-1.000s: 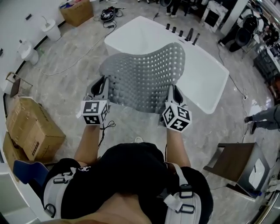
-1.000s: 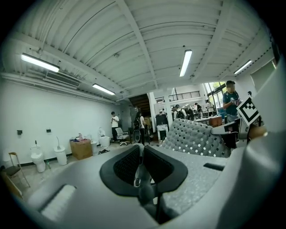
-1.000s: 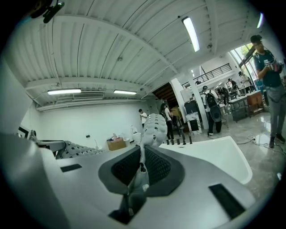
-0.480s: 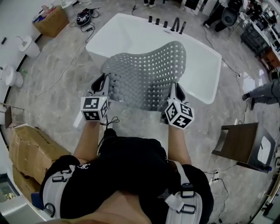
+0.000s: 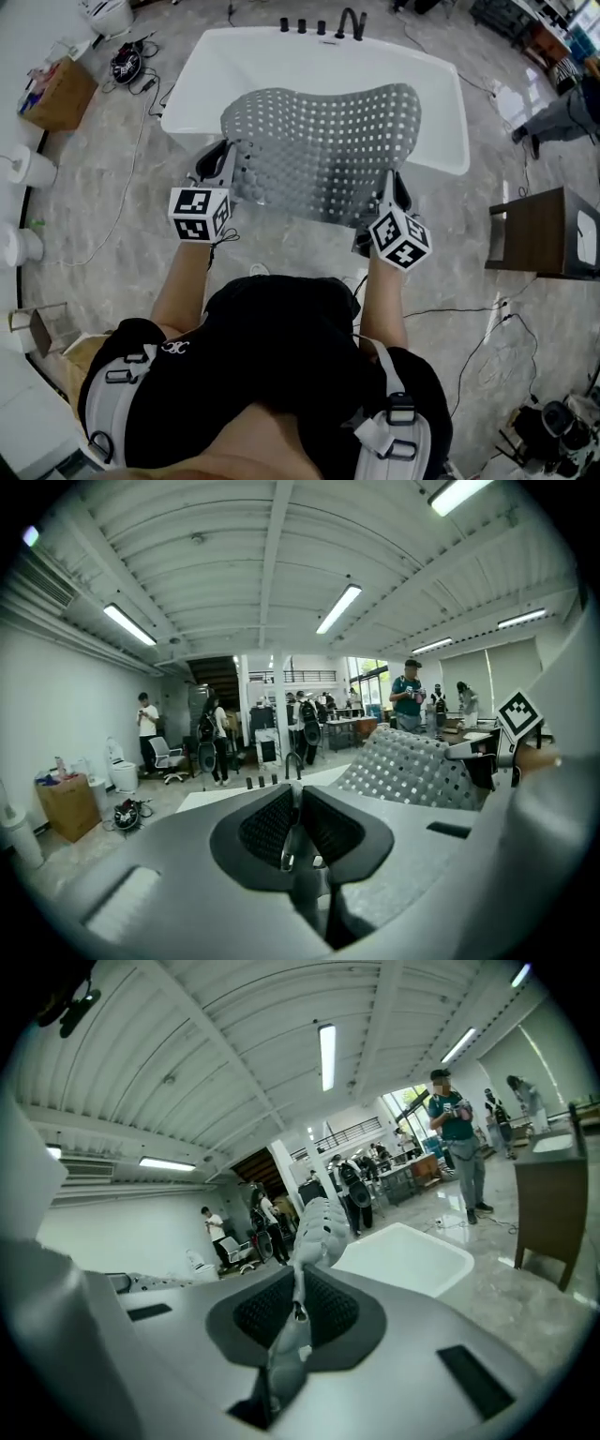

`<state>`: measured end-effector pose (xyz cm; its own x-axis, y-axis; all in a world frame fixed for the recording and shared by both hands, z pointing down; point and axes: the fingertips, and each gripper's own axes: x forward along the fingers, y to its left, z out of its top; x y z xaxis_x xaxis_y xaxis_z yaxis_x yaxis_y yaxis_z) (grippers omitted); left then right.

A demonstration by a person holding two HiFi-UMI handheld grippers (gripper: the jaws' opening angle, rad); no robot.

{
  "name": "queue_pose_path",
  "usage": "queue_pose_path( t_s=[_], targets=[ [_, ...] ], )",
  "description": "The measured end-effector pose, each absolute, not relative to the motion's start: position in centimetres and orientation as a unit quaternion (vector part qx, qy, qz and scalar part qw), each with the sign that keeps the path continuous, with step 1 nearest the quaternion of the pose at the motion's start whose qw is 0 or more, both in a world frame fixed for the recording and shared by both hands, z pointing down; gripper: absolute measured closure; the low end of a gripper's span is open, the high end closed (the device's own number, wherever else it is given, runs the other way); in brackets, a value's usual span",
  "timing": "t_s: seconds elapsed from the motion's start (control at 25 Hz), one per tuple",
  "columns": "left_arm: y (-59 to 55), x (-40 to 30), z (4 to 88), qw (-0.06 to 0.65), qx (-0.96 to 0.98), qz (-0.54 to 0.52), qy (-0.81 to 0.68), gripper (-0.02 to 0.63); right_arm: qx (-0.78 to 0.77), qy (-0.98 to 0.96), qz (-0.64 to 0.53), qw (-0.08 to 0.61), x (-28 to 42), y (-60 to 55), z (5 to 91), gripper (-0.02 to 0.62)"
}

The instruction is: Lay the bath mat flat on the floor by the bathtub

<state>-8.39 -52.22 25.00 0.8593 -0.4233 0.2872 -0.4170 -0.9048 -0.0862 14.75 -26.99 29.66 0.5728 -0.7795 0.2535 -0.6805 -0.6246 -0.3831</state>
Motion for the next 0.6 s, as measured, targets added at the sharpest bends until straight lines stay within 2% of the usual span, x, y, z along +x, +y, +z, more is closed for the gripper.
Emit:
queue_pose_path(
  t_s=[0.24,0.6],
  targets=[
    [-53.6,-7.3,29.0,-0.006,-0.970,-0.187,0.155,0.565,-0.894,0.367,-0.229,0.113,13.0,-26.4,32.8,0.561],
    [-51.4,-5.3,41.7,-0.057,-0.948,-0.289,0.120,0.565,-0.894,0.309,-0.310,0.090,15.2,-21.0,43.0,0.561]
  ],
)
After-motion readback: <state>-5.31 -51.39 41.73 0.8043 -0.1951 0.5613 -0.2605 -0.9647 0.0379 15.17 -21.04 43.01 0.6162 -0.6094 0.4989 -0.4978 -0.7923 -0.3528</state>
